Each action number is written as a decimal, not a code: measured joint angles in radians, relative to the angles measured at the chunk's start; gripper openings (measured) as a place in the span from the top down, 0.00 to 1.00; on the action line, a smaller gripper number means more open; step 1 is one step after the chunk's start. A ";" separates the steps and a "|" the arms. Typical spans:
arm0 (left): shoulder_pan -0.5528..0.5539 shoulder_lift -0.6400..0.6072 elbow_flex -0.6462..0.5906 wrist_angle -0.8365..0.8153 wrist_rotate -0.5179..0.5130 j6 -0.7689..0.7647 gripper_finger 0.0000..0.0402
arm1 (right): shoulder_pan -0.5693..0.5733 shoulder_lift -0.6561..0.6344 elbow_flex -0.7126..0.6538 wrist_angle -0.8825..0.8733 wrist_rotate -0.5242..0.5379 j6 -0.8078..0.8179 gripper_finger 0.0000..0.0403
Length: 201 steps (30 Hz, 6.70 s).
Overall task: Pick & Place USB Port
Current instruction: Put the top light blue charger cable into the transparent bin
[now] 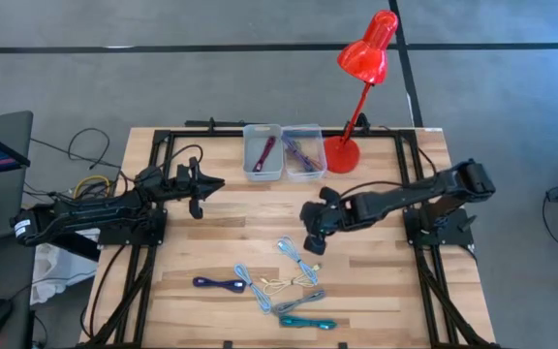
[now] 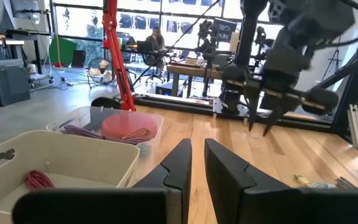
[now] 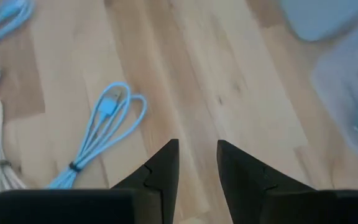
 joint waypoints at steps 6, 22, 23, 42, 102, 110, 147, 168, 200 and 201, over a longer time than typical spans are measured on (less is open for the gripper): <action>0.000 0.000 0.000 0.000 0.000 0.000 0.89 | -0.007 0.072 0.001 0.137 0.004 -0.141 0.75; 0.000 0.000 0.000 0.000 0.000 -0.001 0.89 | -0.007 0.306 0.247 -0.218 -0.046 0.023 0.65; 0.000 0.000 0.000 0.000 0.000 -0.001 0.89 | -0.003 0.317 0.254 -0.216 -0.046 0.029 0.63; 0.000 0.000 0.000 -0.008 0.000 -0.009 0.89 | 0.042 0.363 0.286 0.002 -0.334 0.012 0.50; 0.000 0.001 0.000 -0.008 0.000 -0.035 0.89 | 0.011 0.254 0.272 -0.122 -0.162 -0.084 1.00; 0.000 0.001 0.000 -0.008 0.000 -0.035 0.89 | 0.017 0.216 0.273 -0.253 -0.178 -0.037 0.99; 0.000 0.001 0.000 -0.008 0.000 -0.035 0.89 | 0.134 0.214 0.155 -0.173 -0.223 0.160 0.45; 0.000 0.001 0.000 -0.008 0.000 -0.035 0.89 | 0.136 0.214 0.030 0.014 -0.228 0.216 0.48; 0.000 0.029 0.000 -0.010 0.000 -0.034 0.89 | 0.146 0.317 0.034 0.086 -0.219 0.155 0.99; 0.000 0.029 0.000 -0.010 0.000 -0.034 0.89 | 0.143 0.304 0.033 0.085 -0.216 0.152 0.99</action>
